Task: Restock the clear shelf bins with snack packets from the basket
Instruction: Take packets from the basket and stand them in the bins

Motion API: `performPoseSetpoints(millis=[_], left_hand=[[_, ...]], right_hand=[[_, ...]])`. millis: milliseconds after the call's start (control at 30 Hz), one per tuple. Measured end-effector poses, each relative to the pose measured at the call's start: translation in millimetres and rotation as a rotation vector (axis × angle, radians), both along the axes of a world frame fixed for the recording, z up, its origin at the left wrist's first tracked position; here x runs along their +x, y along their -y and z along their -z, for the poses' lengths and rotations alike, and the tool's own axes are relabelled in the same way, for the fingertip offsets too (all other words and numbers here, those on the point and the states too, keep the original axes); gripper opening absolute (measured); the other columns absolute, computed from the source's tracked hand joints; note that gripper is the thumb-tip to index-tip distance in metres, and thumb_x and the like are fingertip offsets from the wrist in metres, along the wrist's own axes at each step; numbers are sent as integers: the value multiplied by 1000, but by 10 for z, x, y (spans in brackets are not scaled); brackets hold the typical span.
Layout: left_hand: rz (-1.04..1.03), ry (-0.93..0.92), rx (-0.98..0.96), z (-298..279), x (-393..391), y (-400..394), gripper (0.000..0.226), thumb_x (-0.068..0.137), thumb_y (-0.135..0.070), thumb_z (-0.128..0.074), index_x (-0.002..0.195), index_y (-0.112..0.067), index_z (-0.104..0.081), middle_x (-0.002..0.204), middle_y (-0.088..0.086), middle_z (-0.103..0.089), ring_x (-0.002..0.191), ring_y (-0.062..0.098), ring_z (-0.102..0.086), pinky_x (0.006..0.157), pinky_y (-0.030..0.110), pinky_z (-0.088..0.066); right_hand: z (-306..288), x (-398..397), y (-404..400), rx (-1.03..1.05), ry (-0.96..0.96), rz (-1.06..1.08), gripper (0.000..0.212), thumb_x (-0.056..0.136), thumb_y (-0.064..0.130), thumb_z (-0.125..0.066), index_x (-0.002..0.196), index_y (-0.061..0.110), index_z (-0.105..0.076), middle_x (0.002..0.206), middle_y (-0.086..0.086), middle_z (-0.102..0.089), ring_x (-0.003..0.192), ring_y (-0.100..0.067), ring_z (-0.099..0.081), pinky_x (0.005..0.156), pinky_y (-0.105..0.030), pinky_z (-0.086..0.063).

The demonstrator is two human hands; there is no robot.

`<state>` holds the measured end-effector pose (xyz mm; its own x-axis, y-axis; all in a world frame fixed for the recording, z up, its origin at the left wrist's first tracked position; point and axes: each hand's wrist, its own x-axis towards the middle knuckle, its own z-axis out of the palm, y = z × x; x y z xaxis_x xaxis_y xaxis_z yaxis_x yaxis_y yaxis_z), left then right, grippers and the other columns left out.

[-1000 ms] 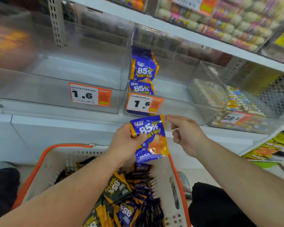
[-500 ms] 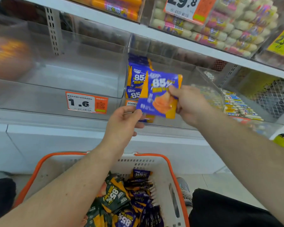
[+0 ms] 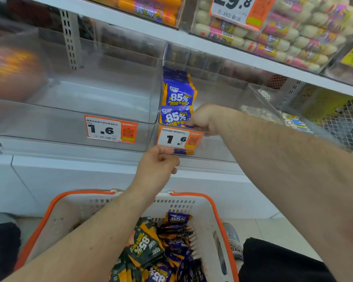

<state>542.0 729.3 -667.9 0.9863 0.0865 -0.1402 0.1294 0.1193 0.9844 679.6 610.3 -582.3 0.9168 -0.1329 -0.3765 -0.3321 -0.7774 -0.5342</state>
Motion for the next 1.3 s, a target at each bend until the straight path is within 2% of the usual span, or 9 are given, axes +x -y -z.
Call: performPoseSetpoints(millis=[167, 267, 367, 467, 567, 733, 1033, 1200, 1300], left_hand=[[72, -12, 106, 98, 7, 38, 18, 90, -10, -64, 106, -16, -60, 93, 8, -69, 74, 13, -64, 58, 17, -42], [134, -41, 174, 223, -13, 70, 19, 89, -12, -63, 107, -18, -60, 92, 5, -68, 82, 17, -66, 60, 21, -43], [194, -99, 295, 472, -66, 100, 17, 87, -14, -64, 102, -21, -62, 90, 2, -67, 82, 19, -66, 61, 22, -46], [282, -124, 485, 737, -152, 96, 13, 83, -17, -62, 96, -21, -63, 91, -4, -66, 88, 17, -63, 71, 26, -45], [365, -151, 604, 904, -201, 65, 11, 90, -21, -60, 101, -23, -64, 101, -11, -61, 95, 11, -58, 76, 23, -40], [404, -205, 660, 1061, -160, 40, 10, 88, -26, -62, 97, -31, -60, 106, -9, -62, 95, 10, -59, 81, 29, -51], [398, -238, 666, 1189, -137, 22, 17, 89, -22, -61, 103, -30, -57, 109, -7, -60, 94, 10, -59, 75, 22, -46], [418, -241, 657, 1188, -136, 3, 19, 89, -19, -60, 105, -29, -58, 109, -7, -60, 97, 10, -58, 76, 22, -46], [430, -233, 656, 1163, -142, 10, 18, 88, -19, -60, 102, -29, -59, 108, -7, -61, 96, 10, -58, 74, 22, -48]], right_hand=[[-72, -100, 59, -221, 243, 29, 22, 85, 27, -69, 92, 8, -62, 89, -8, -67, 73, -24, -63, 62, -28, -48], [60, -379, 133, -300, 893, -40, 14, 86, 21, -56, 91, 11, -64, 91, -9, -61, 82, -31, -56, 67, -32, -43], [481, -830, 177, -178, 1395, -474, 12, 79, 13, -54, 75, 6, -62, 77, -14, -57, 71, -34, -56, 61, -38, -44], [1205, -1187, 340, -223, 1196, -704, 15, 77, 14, -53, 69, 6, -62, 70, -10, -56, 64, -31, -54, 61, -35, -42], [1859, -1381, 554, -397, 725, -811, 26, 78, 22, -41, 68, 10, -62, 68, -9, -60, 62, -31, -58, 56, -33, -44], [2607, -1691, 728, -675, -31, -991, 24, 88, 17, -50, 105, 9, -65, 108, -11, -55, 99, -32, -54, 77, -40, -48], [3045, -1769, 624, -719, -358, -838, 61, 92, 37, -53, 145, 10, -40, 155, -11, -24, 133, -36, -35, 107, -47, -35], [2880, -1669, 648, -700, -274, -789, 44, 91, 36, -48, 125, 10, -59, 135, -8, -48, 123, -34, -41, 102, -45, -39], [2582, -1549, 640, -697, -239, -749, 30, 88, 40, -46, 95, 17, -64, 109, -3, -57, 110, -29, -43, 98, -45, -34]])
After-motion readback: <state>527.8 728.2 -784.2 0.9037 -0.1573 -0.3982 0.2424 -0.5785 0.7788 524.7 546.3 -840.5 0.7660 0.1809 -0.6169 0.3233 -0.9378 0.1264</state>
